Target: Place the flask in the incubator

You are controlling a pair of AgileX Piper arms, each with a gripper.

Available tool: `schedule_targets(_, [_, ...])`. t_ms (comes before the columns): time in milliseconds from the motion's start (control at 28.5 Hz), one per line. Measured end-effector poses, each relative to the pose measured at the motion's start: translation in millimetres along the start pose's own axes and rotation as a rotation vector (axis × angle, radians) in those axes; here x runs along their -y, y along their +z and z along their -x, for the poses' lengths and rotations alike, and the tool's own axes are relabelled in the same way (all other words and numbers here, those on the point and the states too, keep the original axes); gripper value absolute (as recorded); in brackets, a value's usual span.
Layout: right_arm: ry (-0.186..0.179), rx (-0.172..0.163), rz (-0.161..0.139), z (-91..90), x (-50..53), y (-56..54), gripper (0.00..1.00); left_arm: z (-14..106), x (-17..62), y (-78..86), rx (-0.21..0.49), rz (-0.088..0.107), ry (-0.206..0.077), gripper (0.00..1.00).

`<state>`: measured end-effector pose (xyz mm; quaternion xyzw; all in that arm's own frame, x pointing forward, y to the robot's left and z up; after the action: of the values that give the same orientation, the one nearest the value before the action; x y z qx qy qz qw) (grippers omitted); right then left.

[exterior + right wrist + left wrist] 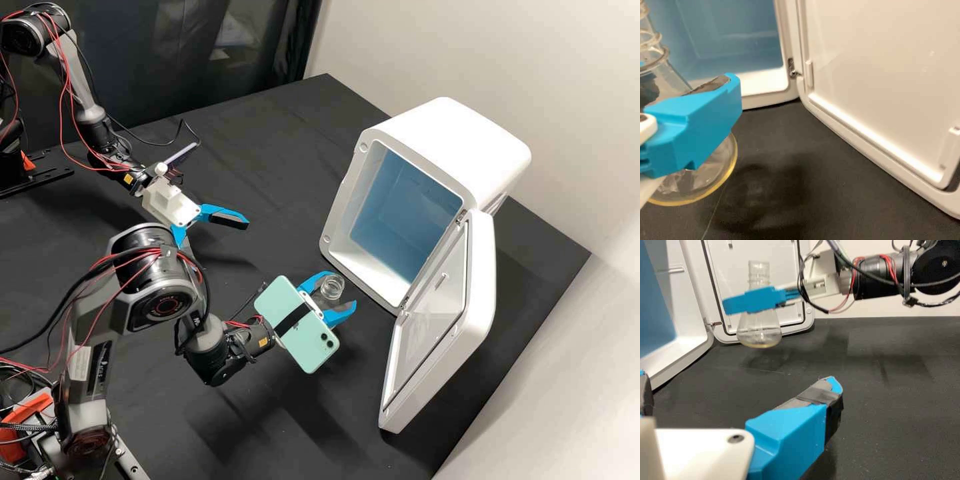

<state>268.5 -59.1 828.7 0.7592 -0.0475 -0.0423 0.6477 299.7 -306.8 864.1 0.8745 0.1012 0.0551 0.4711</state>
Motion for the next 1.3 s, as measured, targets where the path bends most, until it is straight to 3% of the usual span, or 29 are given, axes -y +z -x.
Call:
schedule_targets(316, [0.039, -0.066, -0.001, -4.2, -12.1, -15.7, 0.00, 0.0, 0.0, 0.0, 0.000, 0.000, 0.000, 1.00])
schedule_targets(597, [0.032, -0.040, -0.020, -22.9, -13.7, -26.7, 0.00, 0.0, 0.0, 0.0, 0.000, 0.000, 0.000, 1.00])
schedule_targets(738, [0.048, -0.032, -0.028, -39.3, -20.2, -35.6, 0.00, 0.0, 0.0, 0.0, 0.000, 0.000, 0.000, 1.00])
schedule_targets(948, [0.086, -0.023, -0.060, -64.3, -29.9, -50.0, 0.00, 0.0, 0.0, 0.0, 0.000, 0.000, 0.000, 1.00])
schedule_targets(1124, [0.096, -0.017, -0.089, -80.8, -34.5, -64.6, 0.00, -0.8, 0.5, 3.3, 0.010, -0.002, -0.002, 1.00])
schedule_targets(1194, [0.104, -0.031, -0.091, -86.9, -35.9, -69.7, 0.00, -1.0, 0.6, 3.8, 0.012, -0.002, -0.002, 1.00])
schedule_targets(1299, [0.096, -0.024, -0.077, -97.4, -34.6, -76.3, 0.00, -1.0, 0.6, 3.8, 0.012, -0.002, -0.002, 1.00])
